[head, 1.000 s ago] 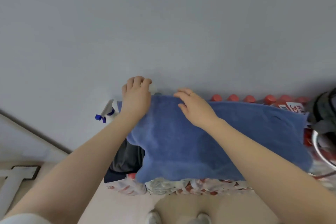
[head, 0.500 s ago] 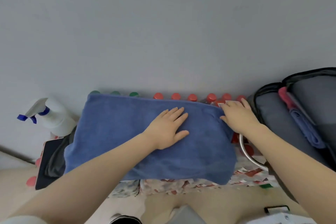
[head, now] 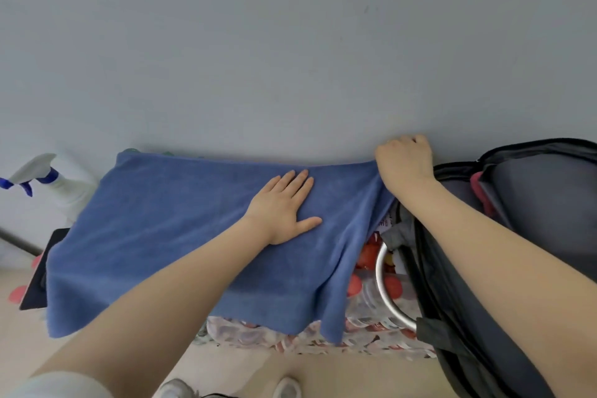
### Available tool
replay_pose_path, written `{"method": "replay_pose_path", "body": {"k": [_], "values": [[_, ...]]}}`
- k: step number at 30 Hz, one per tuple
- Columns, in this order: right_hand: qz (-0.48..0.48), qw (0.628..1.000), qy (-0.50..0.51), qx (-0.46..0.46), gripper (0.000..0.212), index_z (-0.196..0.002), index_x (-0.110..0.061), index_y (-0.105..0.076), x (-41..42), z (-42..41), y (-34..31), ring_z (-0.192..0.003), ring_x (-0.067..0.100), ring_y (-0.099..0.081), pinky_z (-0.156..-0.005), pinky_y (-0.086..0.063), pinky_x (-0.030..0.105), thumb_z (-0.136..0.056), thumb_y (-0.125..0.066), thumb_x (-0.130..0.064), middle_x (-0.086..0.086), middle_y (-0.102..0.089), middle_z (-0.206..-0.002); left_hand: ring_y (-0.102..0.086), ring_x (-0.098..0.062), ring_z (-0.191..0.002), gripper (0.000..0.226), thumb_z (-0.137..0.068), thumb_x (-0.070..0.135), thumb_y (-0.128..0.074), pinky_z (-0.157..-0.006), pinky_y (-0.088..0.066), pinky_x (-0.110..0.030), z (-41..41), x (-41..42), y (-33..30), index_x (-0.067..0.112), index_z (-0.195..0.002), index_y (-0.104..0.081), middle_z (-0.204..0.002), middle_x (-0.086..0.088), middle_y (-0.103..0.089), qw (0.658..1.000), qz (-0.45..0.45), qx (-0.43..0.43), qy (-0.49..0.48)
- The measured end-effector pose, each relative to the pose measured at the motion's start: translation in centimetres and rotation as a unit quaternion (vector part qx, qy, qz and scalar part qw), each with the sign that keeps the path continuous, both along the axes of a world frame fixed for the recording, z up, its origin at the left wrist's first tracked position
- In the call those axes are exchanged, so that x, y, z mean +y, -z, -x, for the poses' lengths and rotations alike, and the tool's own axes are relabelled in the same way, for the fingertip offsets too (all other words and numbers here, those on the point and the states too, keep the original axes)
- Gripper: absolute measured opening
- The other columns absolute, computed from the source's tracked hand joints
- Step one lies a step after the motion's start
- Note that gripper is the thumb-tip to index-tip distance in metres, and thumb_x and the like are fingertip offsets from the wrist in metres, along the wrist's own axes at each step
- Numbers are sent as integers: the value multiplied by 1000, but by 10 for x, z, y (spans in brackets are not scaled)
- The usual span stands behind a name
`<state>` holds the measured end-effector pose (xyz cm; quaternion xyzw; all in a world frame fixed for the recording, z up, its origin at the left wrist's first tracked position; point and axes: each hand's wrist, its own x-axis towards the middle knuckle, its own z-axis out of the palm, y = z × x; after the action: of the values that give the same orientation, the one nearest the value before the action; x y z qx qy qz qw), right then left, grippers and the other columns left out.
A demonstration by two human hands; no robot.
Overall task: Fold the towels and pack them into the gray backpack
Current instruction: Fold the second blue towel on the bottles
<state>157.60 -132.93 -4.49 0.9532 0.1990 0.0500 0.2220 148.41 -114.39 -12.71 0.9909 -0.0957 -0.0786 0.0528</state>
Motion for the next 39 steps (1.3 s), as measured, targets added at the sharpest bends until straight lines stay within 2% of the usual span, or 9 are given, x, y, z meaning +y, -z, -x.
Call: {"method": "replay_pose_path", "body": {"k": [5, 8, 11, 20, 24, 26, 31, 36, 39], "values": [[-161, 979, 52, 117, 18, -98, -9, -63, -11, -11, 8, -103, 30, -57, -84, -40, 32, -93, -49, -19, 13, -64, -105, 2, -19, -145, 79, -90, 61, -27, -118, 2, -33, -16, 2, -5, 17, -148, 4, -158, -1, 5, 999, -21, 7, -23], [-409, 872, 65, 260, 20, -77, -7, -56, -15, -8, -8, -77, 21, -50, -62, -35, 29, -91, -53, -21, 10, -55, -76, -18, -24, -143, 64, -95, 42, -36, -117, -15, -35, -6, -6, -14, 10, -147, -17, -155, -8, -18, 997, 49, -55, 6], [-581, 731, 95, 344, 22, -69, -14, -52, -13, 8, -31, -60, 13, -45, -51, -37, 22, -91, -53, -15, 3, -50, -67, -56, -20, -97, 35, -90, 28, -40, -85, -45, -33, 17, -32, -33, 6, -111, -58, -108, -9, -61, 949, 245, -195, 23], [-705, 525, 183, 440, 22, -82, -8, -51, 5, 32, -42, -68, 18, -58, -45, -54, 21, -98, -36, -9, 10, -56, -79, -50, -9, -79, 44, -83, 55, -55, -63, -41, -23, 40, -92, -49, 16, -104, -50, -100, 8, -43, 923, 340, -93, -152], [-751, 462, 204, 425, 20, -80, -3, -49, 4, 35, -41, -65, 16, -53, -39, -49, 17, -96, -37, -4, 11, -50, -77, -56, -14, -75, 28, -83, 39, -61, -62, -46, -28, 45, -97, -47, 13, -89, -56, -85, 1, -55, 902, 389, -89, -165], [-745, 496, 200, 398, 19, -80, -8, -49, -1, 32, -39, -64, 14, -50, -35, -43, 14, -96, -39, -6, 7, -49, -76, -45, -19, -56, 30, -88, 20, -54, -53, -35, -30, 48, -93, -49, 8, -63, -42, -60, -6, -46, 893, 412, -98, -150], [-564, 807, 70, 160, 17, -75, -7, -58, -30, 13, -30, -70, 20, -47, -57, -38, 24, -90, -50, -10, 4, -50, -68, -36, -16, -50, 35, -91, 15, -41, -47, -27, -27, 55, -82, -65, 15, -59, -28, -54, 0, -38, 955, 282, 0, -90], [-479, 870, 53, 106, 16, -86, -8, -66, -40, 8, -25, -85, 22, -57, -75, -45, 32, -88, -54, -17, 7, -63, -90, -58, -19, -61, 18, -87, 0, -34, -59, -49, -22, 53, -91, -70, 5, -90, -51, -80, -14, -60, 856, 456, 221, -101], [-457, 876, 55, 140, 18, -86, -2, -65, -37, 10, -16, -86, 26, -60, -71, -45, 31, -87, -54, -16, 12, -66, -89, -57, -18, -67, 21, -85, 1, -34, -65, -48, -22, 54, -89, -61, 2, -97, -51, -89, -18, -64, 886, 352, 292, -82]]}}
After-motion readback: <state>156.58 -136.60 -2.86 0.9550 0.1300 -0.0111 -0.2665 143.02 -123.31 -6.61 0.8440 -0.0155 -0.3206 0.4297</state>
